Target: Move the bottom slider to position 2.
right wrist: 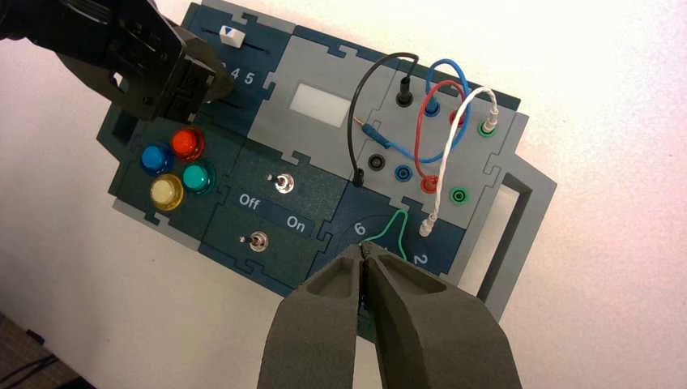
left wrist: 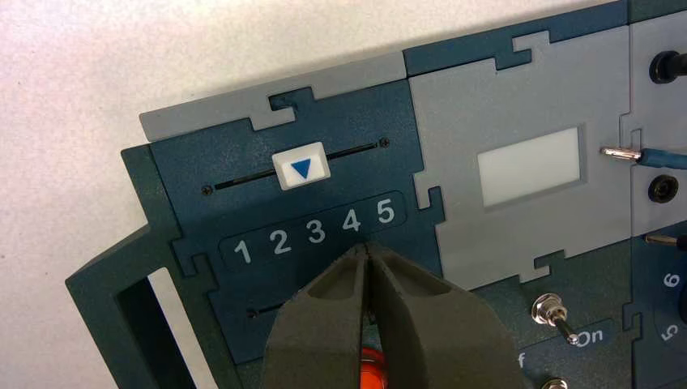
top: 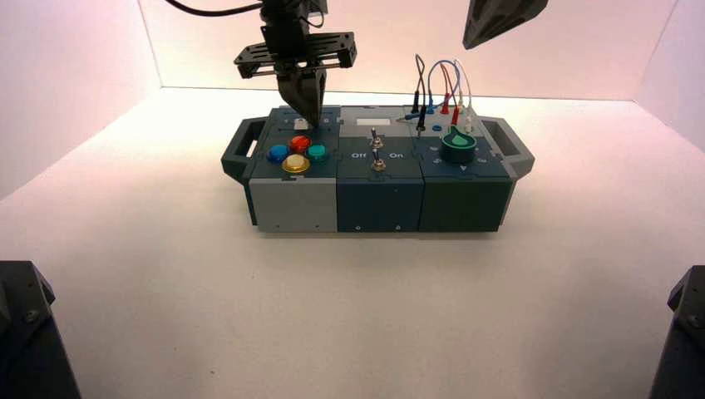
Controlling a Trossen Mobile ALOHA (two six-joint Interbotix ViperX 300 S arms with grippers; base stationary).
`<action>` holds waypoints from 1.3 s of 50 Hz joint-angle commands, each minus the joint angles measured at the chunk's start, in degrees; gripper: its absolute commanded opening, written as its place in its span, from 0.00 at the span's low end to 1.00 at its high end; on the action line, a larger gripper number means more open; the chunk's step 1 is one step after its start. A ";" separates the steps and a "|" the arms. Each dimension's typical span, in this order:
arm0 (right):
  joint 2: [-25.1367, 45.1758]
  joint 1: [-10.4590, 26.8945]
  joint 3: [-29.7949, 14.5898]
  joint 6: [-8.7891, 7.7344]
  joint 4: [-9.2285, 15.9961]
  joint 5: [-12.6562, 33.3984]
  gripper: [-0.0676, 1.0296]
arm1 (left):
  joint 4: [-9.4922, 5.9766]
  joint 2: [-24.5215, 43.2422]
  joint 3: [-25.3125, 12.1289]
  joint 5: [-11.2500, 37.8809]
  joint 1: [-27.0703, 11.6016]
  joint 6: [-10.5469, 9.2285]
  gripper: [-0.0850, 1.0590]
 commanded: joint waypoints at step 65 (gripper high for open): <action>-0.35 0.18 -0.88 -0.18 0.18 -0.26 0.04 | 0.79 -2.55 0.00 1.85 1.41 0.18 0.05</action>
